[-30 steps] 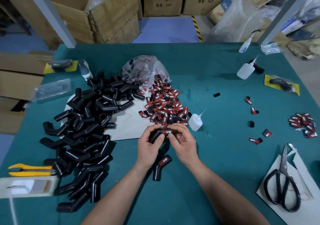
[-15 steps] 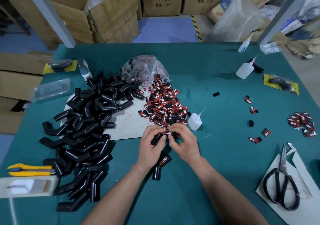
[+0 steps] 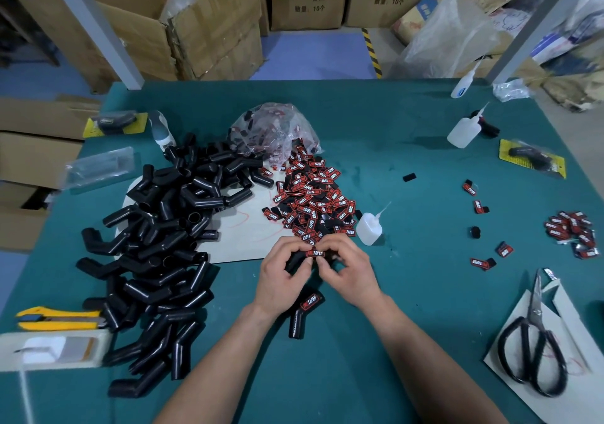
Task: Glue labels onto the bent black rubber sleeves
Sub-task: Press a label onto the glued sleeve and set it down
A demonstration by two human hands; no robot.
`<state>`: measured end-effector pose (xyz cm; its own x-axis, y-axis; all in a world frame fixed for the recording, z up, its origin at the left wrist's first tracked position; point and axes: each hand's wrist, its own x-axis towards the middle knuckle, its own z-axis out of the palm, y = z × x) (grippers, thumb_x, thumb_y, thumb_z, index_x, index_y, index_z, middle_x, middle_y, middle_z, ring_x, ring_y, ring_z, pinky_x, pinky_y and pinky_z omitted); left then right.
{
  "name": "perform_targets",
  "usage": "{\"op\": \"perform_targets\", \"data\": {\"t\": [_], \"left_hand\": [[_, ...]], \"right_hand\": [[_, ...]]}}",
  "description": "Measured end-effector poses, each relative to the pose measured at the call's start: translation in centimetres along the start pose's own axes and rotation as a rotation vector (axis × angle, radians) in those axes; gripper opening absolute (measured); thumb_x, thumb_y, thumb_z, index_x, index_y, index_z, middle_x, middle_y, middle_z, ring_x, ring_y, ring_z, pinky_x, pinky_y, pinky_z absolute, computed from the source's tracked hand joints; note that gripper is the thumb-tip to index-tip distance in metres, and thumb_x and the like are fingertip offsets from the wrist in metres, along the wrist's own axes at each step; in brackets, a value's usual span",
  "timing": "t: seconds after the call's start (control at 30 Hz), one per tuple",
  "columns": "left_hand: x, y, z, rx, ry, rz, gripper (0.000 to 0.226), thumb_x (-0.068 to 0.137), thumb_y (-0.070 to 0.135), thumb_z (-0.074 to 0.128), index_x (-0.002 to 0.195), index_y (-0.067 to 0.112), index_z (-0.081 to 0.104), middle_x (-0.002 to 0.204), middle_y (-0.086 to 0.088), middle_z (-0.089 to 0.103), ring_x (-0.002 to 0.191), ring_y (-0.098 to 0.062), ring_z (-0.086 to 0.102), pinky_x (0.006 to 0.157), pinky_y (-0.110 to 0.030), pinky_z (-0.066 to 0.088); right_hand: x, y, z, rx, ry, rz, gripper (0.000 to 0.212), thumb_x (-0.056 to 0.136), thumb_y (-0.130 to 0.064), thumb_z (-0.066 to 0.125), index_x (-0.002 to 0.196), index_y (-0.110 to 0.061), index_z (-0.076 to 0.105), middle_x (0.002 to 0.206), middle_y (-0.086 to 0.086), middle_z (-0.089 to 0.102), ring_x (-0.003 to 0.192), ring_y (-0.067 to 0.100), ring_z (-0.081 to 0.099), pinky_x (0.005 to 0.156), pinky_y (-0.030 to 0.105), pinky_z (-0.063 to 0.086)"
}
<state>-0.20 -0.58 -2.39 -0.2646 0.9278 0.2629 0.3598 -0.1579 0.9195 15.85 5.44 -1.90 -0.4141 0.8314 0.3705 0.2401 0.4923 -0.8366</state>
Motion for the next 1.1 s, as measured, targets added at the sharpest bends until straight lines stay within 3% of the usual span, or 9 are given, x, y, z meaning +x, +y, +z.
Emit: {"op": "perform_targets", "data": {"t": [0.13, 0.33, 0.5, 0.57, 0.67, 0.77, 0.87, 1.0, 1.1], "left_hand": [[0.0, -0.4, -0.7, -0.073, -0.042, -0.021, 0.017, 0.092, 0.023, 0.063, 0.103, 0.015, 0.073, 0.102, 0.003, 0.073, 0.098, -0.016, 0.07, 0.09, -0.028, 0.054], [-0.2, -0.3, -0.4, -0.087, 0.107, -0.175, 0.01, 0.094, 0.034, 0.061, 0.09, 0.034, 0.07, 0.077, 0.009, 0.075, 0.071, -0.017, 0.072, 0.069, -0.037, 0.058], [0.0, -0.2, -0.4, -0.109, 0.169, -0.204, 0.014, 0.098, 0.038, 0.06, 0.091, 0.042, 0.072, 0.072, 0.006, 0.07, 0.063, -0.011, 0.065, 0.064, -0.027, 0.053], [0.0, -0.3, -0.3, -0.107, 0.173, -0.218, 0.011, 0.098, 0.04, 0.062, 0.094, 0.042, 0.073, 0.072, 0.01, 0.069, 0.062, -0.006, 0.062, 0.064, -0.022, 0.051], [0.1, -0.1, -0.2, -0.039, 0.121, -0.199, 0.006, 0.095, 0.039, 0.067, 0.097, 0.042, 0.072, 0.087, 0.02, 0.074, 0.077, 0.001, 0.067, 0.076, -0.016, 0.051], [0.0, 0.3, -0.2, -0.004, 0.096, -0.173, 0.007, 0.093, 0.038, 0.069, 0.098, 0.038, 0.073, 0.096, 0.02, 0.075, 0.089, -0.004, 0.071, 0.084, -0.021, 0.054], [0.3, 0.9, -0.6, 0.133, 0.058, -0.115, 0.013, 0.096, 0.041, 0.065, 0.096, 0.031, 0.073, 0.091, 0.021, 0.071, 0.087, -0.005, 0.066, 0.082, -0.028, 0.052], [1.7, 1.1, -1.9, 0.498, -0.015, 0.002, 0.016, 0.1, 0.027, 0.066, 0.101, 0.013, 0.074, 0.097, 0.002, 0.07, 0.09, -0.019, 0.064, 0.081, -0.039, 0.053], [4.7, 0.9, -3.2, 0.696, -0.046, -0.053, 0.016, 0.099, 0.007, 0.065, 0.112, 0.001, 0.071, 0.111, -0.015, 0.066, 0.101, -0.034, 0.062, 0.082, -0.047, 0.054]], "right_hand": [[0.1, 0.2, -0.9, 0.055, -0.125, 0.024, 0.021, 0.084, -0.009, 0.071, 0.105, -0.004, 0.071, 0.108, 0.005, 0.063, 0.102, 0.018, 0.063, 0.088, 0.028, 0.052], [-0.1, 0.3, -1.8, 0.006, -0.326, 0.04, 0.023, 0.078, -0.006, 0.078, 0.099, -0.008, 0.071, 0.102, -0.001, 0.065, 0.091, 0.011, 0.063, 0.08, 0.024, 0.051], [0.0, 0.4, -2.0, -0.054, -0.438, -0.048, 0.016, 0.078, -0.008, 0.075, 0.093, -0.011, 0.07, 0.096, -0.006, 0.062, 0.088, 0.013, 0.059, 0.08, 0.028, 0.05], [0.0, 0.5, -1.6, -0.087, -0.395, -0.113, 0.006, 0.083, -0.012, 0.074, 0.088, -0.011, 0.071, 0.096, -0.004, 0.063, 0.09, 0.016, 0.06, 0.084, 0.031, 0.051], [0.2, 0.8, -0.9, -0.159, -0.178, -0.116, 0.008, 0.092, -0.014, 0.071, 0.095, -0.007, 0.072, 0.098, 0.0, 0.066, 0.09, 0.015, 0.063, 0.081, 0.028, 0.054], [0.6, 1.0, -0.1, -0.224, -0.006, -0.09, 0.01, 0.092, -0.012, 0.074, 0.098, -0.005, 0.075, 0.094, 0.002, 0.07, 0.083, 0.013, 0.065, 0.073, 0.029, 0.055], [0.8, 1.1, 0.3, -0.295, 0.068, -0.163, 0.013, 0.095, -0.011, 0.069, 0.099, 0.0, 0.075, 0.099, 0.008, 0.07, 0.091, 0.02, 0.065, 0.081, 0.034, 0.056], [1.1, 1.3, 0.3, -0.356, 0.079, -0.218, 0.017, 0.095, -0.013, 0.067, 0.101, 0.0, 0.075, 0.104, 0.009, 0.07, 0.094, 0.024, 0.065, 0.083, 0.038, 0.055], [1.3, 1.7, 0.4, -0.4, 0.07, -0.244, 0.01, 0.09, -0.014, 0.075, 0.094, -0.005, 0.076, 0.094, 0.002, 0.073, 0.085, 0.023, 0.066, 0.078, 0.039, 0.051]]}}
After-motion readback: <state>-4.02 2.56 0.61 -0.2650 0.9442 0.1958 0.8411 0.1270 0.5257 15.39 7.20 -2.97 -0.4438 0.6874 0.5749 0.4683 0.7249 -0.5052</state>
